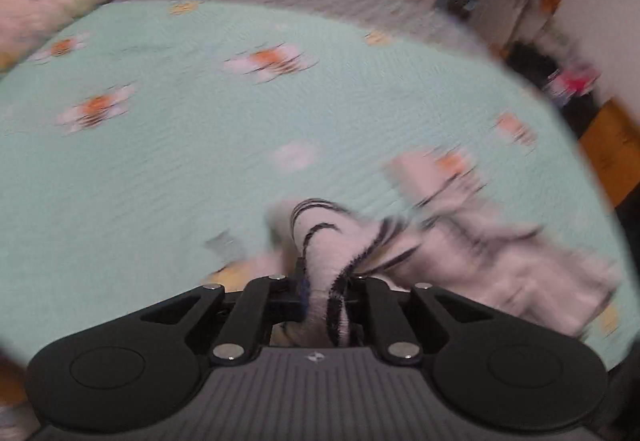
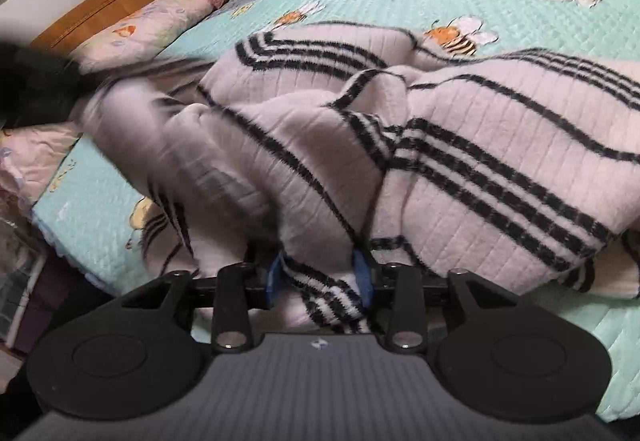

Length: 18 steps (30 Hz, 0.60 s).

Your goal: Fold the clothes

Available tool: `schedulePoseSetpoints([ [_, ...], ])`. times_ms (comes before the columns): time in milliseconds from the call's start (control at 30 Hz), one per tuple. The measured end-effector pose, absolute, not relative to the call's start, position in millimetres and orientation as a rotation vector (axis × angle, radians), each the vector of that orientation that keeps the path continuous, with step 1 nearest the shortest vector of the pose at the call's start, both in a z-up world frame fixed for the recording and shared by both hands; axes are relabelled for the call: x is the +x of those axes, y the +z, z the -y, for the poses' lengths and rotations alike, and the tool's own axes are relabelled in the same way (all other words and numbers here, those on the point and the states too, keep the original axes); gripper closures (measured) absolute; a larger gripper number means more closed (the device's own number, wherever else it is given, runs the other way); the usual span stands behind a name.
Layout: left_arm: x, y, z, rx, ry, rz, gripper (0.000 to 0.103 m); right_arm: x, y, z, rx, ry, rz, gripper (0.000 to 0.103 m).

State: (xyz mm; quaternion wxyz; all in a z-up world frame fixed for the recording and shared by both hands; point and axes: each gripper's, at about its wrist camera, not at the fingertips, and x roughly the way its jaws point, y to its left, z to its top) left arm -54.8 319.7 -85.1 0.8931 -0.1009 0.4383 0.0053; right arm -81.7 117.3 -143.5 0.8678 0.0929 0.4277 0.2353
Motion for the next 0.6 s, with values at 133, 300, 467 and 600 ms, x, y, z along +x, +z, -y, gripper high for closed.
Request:
schedulePoseSetpoints([
  [133, -64, -115, -340, -0.249, 0.032, -1.032, 0.079, -84, -142, -133, 0.116, 0.487, -0.902, 0.045],
  [300, -55, -86, -359, -0.38, 0.097, -0.929, 0.052, -87, -137, -131, 0.12, 0.487, -0.909, 0.045],
  [467, -56, -53, -385, -0.579, 0.234, -0.846, 0.045, -86, -134, -113, 0.216, 0.511, -0.936, 0.045],
  [600, -64, -38, -398, -0.675, 0.277, -0.785, 0.044, -88, -123, -100, 0.326, 0.53, -0.94, 0.045],
])
